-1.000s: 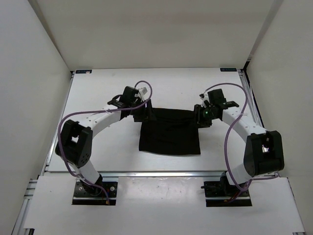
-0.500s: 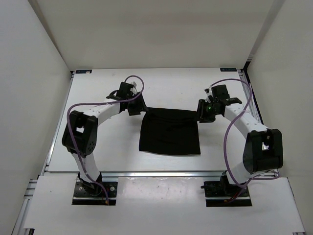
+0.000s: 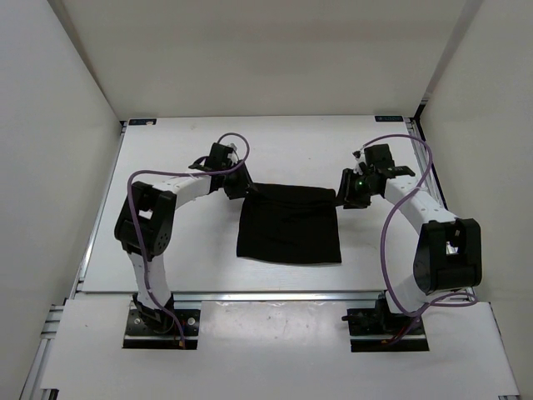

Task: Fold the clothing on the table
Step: Fold the skirt

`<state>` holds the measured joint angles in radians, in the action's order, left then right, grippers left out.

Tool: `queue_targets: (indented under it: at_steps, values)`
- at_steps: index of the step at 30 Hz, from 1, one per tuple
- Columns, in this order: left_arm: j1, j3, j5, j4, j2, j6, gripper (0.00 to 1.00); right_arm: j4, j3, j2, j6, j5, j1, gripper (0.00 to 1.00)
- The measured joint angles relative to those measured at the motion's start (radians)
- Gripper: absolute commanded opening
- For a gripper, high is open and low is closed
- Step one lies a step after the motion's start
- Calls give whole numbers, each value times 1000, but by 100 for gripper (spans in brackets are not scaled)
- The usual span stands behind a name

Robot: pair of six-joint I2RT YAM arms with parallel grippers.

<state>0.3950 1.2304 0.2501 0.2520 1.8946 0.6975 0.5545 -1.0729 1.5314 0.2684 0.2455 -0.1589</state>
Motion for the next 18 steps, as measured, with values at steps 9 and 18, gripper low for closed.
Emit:
queue_targets:
  at_steps: [9,18]
  values:
    - [22,20,31,-6,55,19,12,0,0,0,-8,-13,25,47]
    - [24,33,50,-10,57,17,0,-38,-37,100,13,26,69,47]
